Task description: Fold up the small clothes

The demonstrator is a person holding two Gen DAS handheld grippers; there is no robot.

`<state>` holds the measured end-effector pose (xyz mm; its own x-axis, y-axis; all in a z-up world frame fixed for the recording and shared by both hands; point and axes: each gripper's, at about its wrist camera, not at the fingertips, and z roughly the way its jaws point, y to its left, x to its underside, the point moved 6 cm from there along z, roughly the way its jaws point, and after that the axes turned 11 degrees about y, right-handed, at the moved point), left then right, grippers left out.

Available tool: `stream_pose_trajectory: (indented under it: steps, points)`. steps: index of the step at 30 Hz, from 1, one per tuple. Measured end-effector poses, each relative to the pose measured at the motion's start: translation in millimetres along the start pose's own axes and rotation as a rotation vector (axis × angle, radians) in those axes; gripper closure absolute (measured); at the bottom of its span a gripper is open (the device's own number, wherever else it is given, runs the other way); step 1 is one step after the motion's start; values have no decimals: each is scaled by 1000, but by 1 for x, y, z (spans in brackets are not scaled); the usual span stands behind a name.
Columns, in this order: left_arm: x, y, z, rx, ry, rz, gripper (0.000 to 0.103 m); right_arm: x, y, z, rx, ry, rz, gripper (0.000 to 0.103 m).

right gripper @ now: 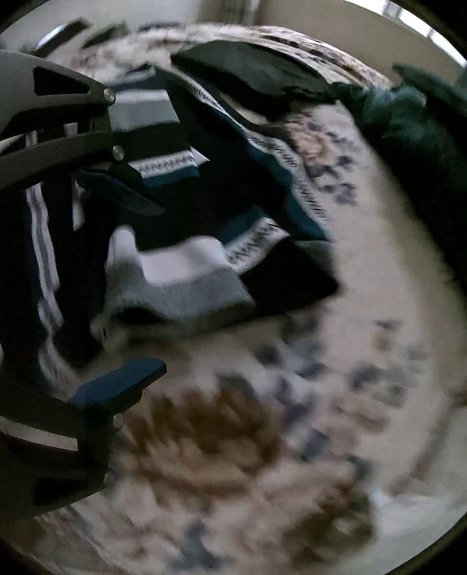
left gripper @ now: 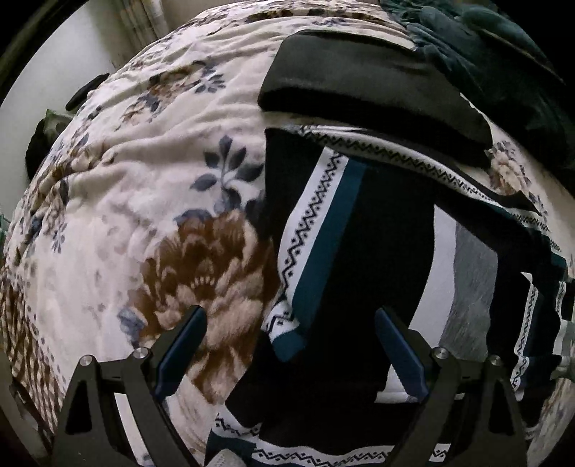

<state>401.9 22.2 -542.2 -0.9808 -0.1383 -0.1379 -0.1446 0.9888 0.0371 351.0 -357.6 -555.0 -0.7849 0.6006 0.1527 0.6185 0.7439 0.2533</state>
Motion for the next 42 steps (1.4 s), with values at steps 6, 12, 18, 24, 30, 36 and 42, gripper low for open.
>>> stream_pose_trajectory:
  steps: [6,12,18,24,30,36,42]
  points:
    - [-3,2,11,-12,15,18,8,3,11,14,84,-27,-55,86]
    - [0,14,11,-6,3,-5,8,19,34,-49,53,-266,-187,86]
    - [2,17,15,4,24,-7,8,15,-14,3,301,-2,-135,80]
    - [4,1,9,-7,-20,58,8,20,1,-21,113,-135,-105,44]
    - [5,3,59,-1,78,73,3,20,-11,46,210,12,-106,48]
    - [2,10,53,30,89,70,0,19,-12,48,182,50,-109,47]
    - [35,-11,-11,100,43,93,1,46,-9,-17,45,70,-103,45]
